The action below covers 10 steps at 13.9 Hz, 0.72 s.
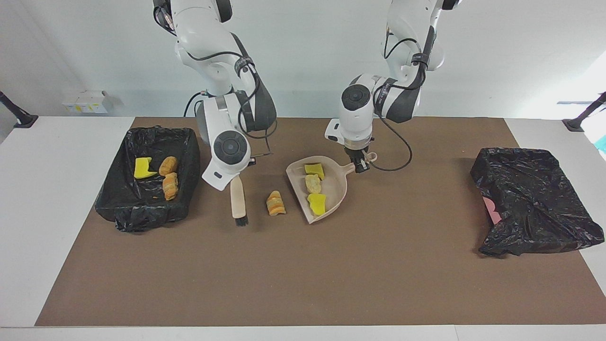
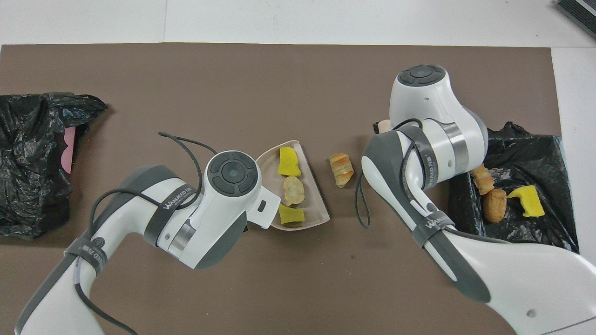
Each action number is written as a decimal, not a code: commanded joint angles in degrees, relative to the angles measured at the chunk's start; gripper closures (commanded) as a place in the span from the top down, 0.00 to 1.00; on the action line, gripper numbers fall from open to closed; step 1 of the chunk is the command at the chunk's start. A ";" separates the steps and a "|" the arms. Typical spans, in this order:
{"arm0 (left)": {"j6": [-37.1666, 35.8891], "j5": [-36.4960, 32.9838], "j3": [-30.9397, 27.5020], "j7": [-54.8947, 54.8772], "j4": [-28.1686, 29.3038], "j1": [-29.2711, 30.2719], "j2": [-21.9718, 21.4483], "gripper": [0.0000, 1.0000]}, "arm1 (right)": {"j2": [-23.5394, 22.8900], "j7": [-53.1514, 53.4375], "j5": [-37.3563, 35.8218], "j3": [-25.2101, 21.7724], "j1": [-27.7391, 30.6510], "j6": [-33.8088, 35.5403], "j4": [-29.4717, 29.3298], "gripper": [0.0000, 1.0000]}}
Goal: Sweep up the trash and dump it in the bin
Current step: 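Push the last bread piece into the dustpan with the right gripper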
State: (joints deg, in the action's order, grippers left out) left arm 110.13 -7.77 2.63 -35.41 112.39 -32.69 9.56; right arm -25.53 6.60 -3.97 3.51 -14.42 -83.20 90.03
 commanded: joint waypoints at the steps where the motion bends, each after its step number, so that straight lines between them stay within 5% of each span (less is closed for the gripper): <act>1: -3.78 -2.25 0.01 0.34 -1.12 -1.31 0.38 0.00 | -0.92 0.08 -0.17 0.54 -1.14 -1.43 0.23 0.00; 7: -2.74 -2.51 0.10 3.33 0.55 -2.37 0.38 0.00 | 1.18 1.83 7.74 0.54 -4.65 -4.77 5.58 0.00; 10: 2.01 -2.51 0.19 3.16 3.27 -2.37 -0.41 0.00 | 4.51 1.93 12.05 0.54 -6.40 -10.47 12.86 0.00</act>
State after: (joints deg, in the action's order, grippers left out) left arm 109.07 -9.10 3.17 -33.02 113.26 -34.25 10.14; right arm -25.51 7.71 5.83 3.88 -20.03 -89.34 95.47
